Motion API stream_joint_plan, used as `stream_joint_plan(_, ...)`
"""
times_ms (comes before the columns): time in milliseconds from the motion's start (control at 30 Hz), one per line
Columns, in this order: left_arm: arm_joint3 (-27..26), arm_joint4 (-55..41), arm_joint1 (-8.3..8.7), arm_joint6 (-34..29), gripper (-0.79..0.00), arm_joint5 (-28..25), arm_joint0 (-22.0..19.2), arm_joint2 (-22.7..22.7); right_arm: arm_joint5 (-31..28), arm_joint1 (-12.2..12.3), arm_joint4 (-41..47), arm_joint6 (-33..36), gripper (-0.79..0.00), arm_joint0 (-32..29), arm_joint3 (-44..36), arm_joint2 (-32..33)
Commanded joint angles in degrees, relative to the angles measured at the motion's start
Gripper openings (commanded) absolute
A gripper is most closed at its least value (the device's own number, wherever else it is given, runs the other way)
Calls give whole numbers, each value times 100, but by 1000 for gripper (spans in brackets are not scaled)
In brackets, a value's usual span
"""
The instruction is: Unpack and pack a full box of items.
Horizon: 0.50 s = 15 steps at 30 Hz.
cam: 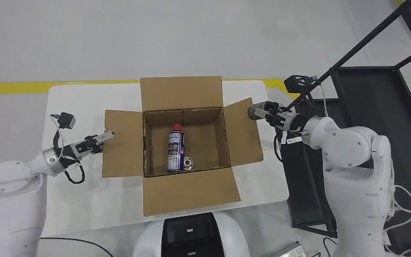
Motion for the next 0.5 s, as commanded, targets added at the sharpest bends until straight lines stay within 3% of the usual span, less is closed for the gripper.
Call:
stream_joint_plan(0,60,-35,12,-67,-785,-35,-80,71,0,0,0,0,-785,0,0,0)
stream_joint_plan(467,476,-126,99,-264,-785,-186,-360,408,0,0,0,0,-785,0,0,0)
